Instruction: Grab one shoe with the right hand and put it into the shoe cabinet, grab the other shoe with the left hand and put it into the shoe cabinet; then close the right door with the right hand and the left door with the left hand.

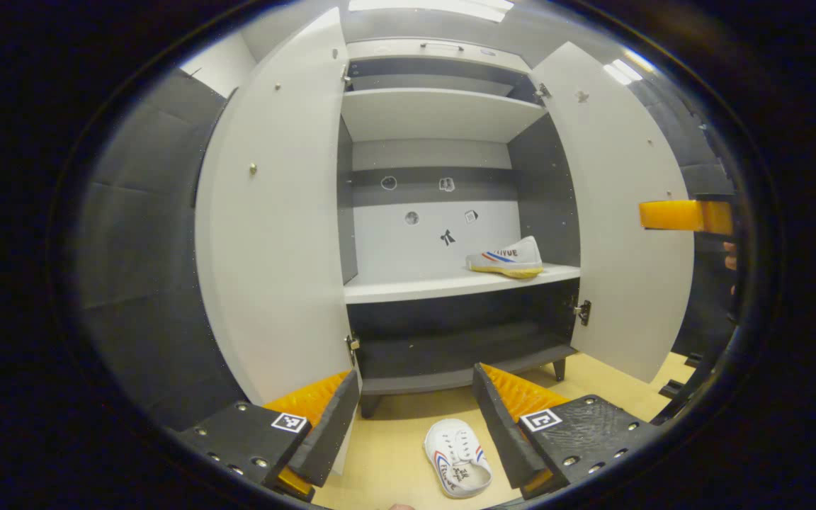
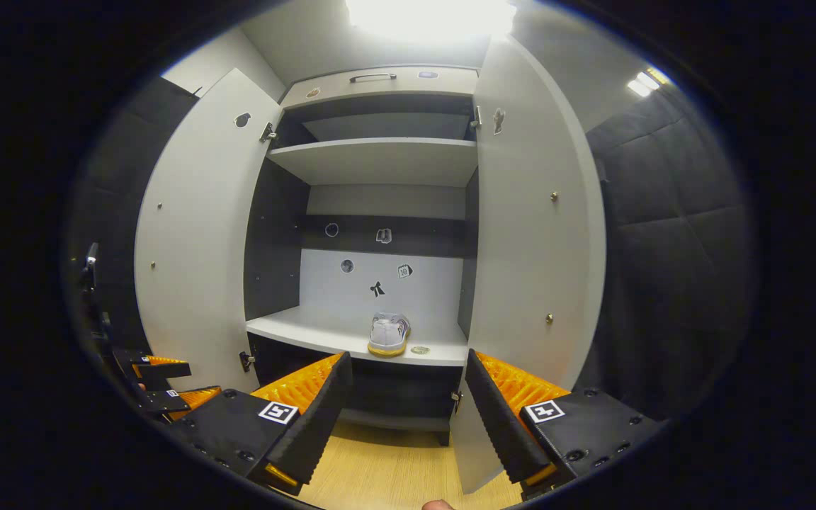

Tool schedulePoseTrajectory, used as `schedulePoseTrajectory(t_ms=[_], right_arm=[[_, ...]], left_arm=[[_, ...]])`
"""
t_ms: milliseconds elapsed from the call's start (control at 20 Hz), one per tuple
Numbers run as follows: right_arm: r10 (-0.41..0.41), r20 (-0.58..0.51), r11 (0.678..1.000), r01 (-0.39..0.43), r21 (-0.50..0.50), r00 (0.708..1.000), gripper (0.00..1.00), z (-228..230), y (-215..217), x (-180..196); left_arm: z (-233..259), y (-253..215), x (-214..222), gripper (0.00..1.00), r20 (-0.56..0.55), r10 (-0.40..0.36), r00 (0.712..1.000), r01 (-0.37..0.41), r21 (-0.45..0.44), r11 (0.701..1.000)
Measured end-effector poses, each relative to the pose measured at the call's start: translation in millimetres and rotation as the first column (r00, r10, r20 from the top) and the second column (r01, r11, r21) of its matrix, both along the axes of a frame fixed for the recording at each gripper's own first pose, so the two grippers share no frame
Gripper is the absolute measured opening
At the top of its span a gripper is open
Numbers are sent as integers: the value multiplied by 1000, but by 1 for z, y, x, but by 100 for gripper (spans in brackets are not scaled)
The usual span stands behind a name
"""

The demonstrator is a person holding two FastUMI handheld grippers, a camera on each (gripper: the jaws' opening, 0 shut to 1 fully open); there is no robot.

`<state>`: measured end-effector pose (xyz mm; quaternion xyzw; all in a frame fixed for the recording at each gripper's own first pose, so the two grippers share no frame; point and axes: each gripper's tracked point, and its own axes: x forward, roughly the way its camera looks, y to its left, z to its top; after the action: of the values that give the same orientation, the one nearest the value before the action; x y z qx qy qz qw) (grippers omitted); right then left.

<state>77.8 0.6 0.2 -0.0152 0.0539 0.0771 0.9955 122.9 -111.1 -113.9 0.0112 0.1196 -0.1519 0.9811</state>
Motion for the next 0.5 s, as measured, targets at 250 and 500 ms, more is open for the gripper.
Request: schedulePoseTrajectory(t_ms=[250, 500], right_arm=[[-34, 5, 999, 34, 16, 999, 96, -11, -17, -32], [-62, -30, 998, 62, 6, 998, 96, -26, -30, -48]], left_arm=[[-49, -23, 12, 99, -106, -40, 994, 42, 11, 999], [-119, -35, 17, 86, -245, -51, 968, 66, 55, 996]])
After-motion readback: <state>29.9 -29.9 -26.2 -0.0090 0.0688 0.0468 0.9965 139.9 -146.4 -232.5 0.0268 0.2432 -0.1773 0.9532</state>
